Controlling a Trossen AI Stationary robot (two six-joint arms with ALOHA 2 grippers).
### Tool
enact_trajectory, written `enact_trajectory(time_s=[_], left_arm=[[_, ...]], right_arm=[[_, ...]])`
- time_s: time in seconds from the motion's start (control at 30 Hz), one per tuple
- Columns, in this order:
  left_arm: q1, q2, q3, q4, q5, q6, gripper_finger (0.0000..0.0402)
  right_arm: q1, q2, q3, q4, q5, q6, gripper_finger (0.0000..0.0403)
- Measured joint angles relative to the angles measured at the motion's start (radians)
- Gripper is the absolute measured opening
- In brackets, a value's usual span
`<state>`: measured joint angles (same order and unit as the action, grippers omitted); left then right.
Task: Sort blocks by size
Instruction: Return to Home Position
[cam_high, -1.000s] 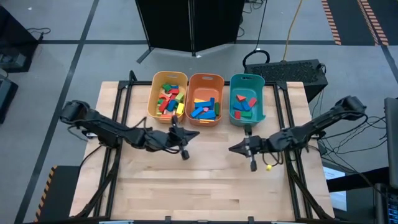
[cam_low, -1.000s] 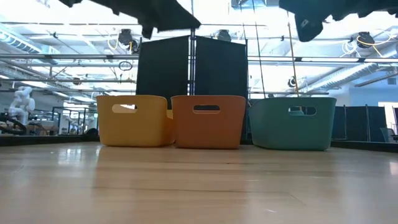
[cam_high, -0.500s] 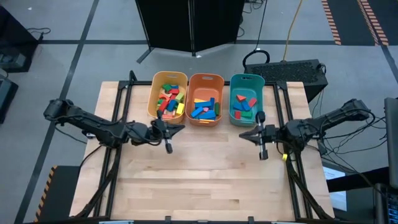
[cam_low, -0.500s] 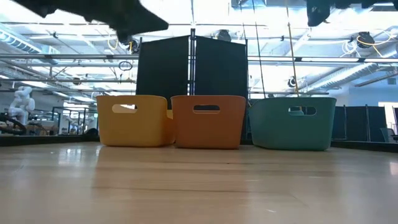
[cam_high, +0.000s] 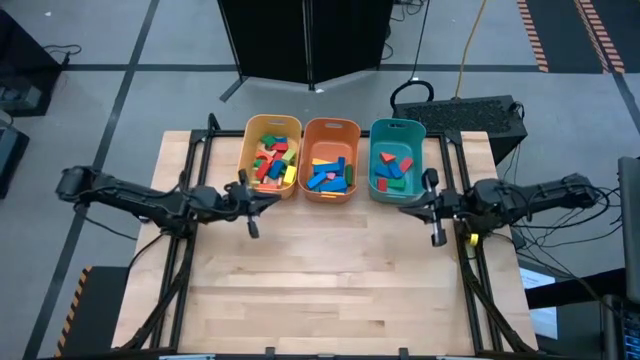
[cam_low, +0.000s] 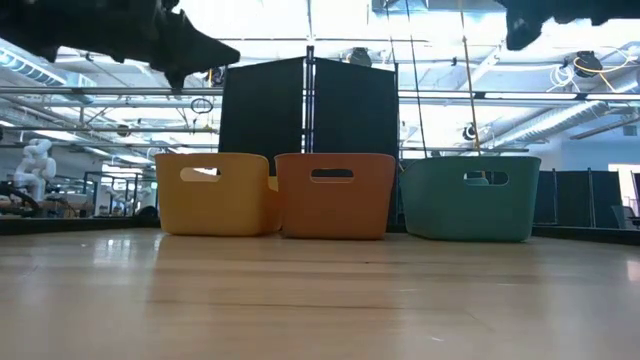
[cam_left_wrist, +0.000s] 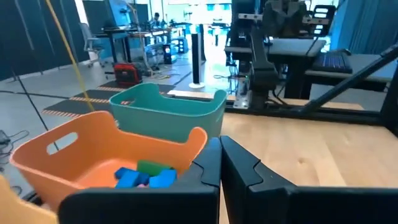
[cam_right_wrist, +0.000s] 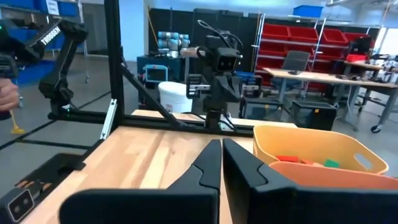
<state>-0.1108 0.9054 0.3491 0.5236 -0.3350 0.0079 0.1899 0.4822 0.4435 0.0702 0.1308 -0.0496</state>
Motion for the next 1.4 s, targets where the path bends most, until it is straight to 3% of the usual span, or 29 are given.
enact_trajectory(time_s=[0.3, 0.53, 1.03, 1.4], left_arm=[[-0.002, -0.225, -0.014, -0.247, 0.002, -0.029, 0.0], [-0.02, -0.284, -0.019, -0.331, 0.017, -0.029, 0.0], [-0.03, -0.374, -0.193, -0.241, 0.02, -0.078, 0.0], [-0.03, -0.552, -0.194, -0.359, 0.051, -0.026, 0.0]], right_arm=[[0.001, -0.217, -0.188, 0.07, 0.003, 0.061, 0.0], [0.001, -0.268, -0.313, 0.157, 0.004, 0.088, 0.0], [0.0, -0.268, -0.324, 0.165, 0.037, 0.04, 0.0], [-0.001, -0.298, -0.3, 0.144, 0.05, 0.027, 0.0]])
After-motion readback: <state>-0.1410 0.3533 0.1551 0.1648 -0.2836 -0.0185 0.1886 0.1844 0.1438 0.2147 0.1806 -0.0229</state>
